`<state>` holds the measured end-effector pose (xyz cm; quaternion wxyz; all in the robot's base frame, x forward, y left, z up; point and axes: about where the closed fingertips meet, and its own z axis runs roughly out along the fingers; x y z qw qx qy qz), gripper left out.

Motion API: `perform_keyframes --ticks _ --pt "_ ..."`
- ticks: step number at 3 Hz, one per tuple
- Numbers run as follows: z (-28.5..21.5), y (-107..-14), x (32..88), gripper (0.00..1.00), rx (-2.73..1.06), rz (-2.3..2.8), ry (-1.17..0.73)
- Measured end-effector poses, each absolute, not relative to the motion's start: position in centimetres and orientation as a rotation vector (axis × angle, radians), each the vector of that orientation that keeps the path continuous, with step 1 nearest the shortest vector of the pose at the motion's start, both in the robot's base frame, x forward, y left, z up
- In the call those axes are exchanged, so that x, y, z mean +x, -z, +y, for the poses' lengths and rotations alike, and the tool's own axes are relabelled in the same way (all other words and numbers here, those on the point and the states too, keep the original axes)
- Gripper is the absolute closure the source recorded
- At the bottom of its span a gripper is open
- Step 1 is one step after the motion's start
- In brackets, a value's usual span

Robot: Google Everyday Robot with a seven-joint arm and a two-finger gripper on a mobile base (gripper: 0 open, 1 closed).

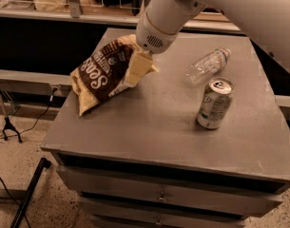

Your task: Pick brown chip bag

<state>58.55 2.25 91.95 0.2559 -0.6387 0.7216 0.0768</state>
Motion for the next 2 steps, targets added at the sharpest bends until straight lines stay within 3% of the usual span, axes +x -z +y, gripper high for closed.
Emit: perform_keyframes --ticks 2 --pt "2.5 -91.89 58.43 0.71 -1.74 1.956 -0.209"
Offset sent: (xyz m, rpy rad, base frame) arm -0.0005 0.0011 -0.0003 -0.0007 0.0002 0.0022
